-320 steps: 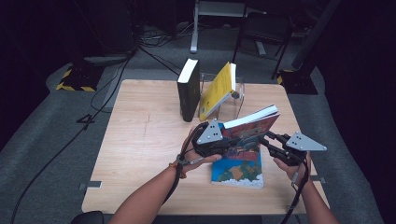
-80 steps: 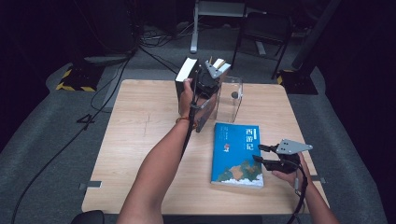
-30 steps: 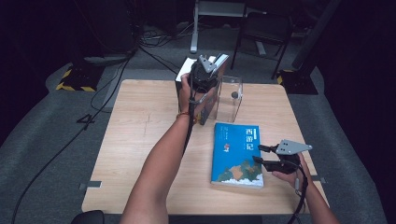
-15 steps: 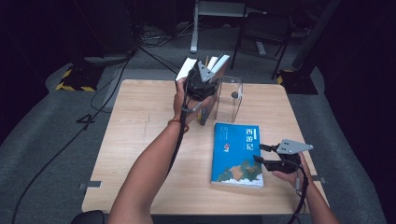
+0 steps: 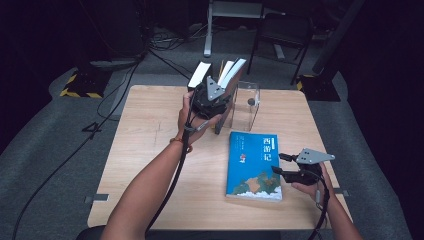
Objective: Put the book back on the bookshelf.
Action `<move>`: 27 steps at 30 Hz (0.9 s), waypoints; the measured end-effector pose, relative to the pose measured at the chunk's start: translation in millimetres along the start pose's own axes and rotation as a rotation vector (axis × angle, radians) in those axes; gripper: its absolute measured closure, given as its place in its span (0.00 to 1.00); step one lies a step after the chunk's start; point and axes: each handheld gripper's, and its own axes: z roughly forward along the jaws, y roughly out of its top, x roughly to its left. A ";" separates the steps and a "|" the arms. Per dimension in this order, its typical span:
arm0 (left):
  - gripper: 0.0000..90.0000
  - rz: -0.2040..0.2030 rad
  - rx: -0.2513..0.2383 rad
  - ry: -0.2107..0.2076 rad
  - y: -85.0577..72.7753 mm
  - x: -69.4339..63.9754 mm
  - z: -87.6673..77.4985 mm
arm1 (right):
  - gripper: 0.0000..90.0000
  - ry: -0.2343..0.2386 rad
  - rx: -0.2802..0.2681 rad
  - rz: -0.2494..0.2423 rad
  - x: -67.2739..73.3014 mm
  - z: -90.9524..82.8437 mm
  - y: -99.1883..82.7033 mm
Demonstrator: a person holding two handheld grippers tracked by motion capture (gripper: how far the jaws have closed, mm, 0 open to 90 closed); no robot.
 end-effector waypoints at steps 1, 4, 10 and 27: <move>0.58 0.014 0.007 0.003 -2.3 -0.2 -1.8 | 0.46 -0.001 0.000 0.000 0.2 0.0 0.0; 0.57 0.030 0.018 -0.004 -9.4 -2.1 -7.2 | 0.46 -0.004 0.000 0.004 -0.4 -0.7 -0.2; 0.55 0.070 0.036 -0.034 -26.2 -7.6 -18.2 | 0.45 -0.014 0.006 0.007 -2.1 -0.7 -1.1; 0.46 0.135 0.193 -0.138 -108.2 -23.1 -38.9 | 0.42 -0.029 0.037 0.015 -0.5 3.3 -1.7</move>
